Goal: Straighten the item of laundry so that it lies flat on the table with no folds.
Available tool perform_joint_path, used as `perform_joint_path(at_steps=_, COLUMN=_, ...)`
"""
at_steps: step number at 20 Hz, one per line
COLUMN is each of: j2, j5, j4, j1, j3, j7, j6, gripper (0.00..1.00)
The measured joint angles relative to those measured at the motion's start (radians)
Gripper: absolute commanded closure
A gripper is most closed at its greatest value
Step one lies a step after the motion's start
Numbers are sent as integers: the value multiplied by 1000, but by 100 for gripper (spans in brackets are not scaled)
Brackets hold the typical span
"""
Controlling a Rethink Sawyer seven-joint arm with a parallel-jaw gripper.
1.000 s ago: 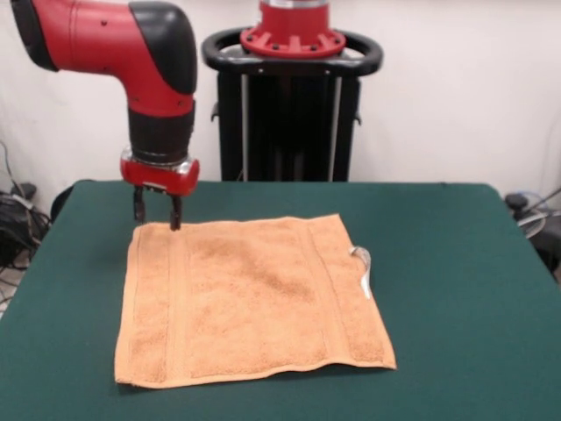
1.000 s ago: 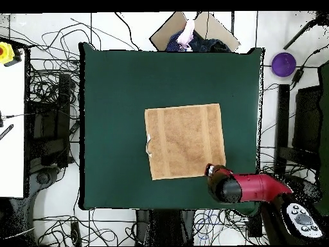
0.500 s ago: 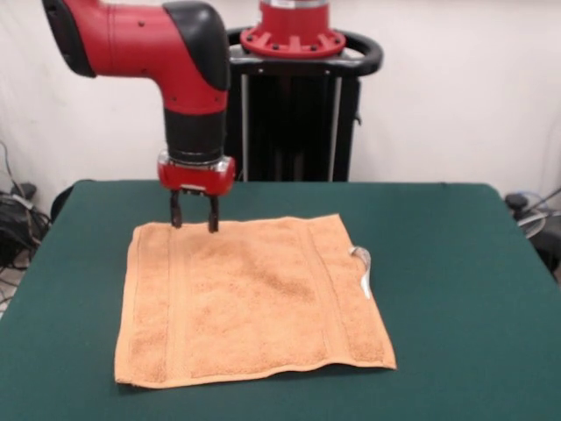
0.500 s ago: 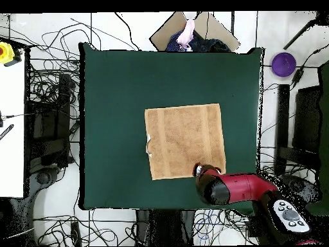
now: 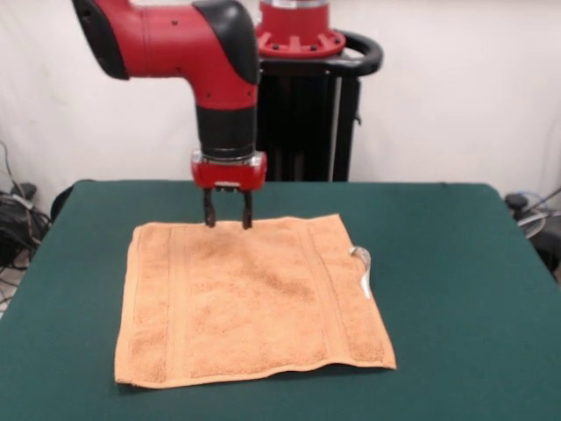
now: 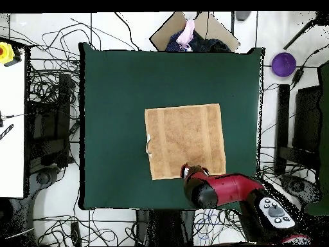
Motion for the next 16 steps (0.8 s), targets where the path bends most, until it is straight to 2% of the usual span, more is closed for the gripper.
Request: perform_joint_path(at_steps=16, j2=-110, j5=0, j4=107, j1=122, j3=-61, j7=0, j6=-138, gripper=0)
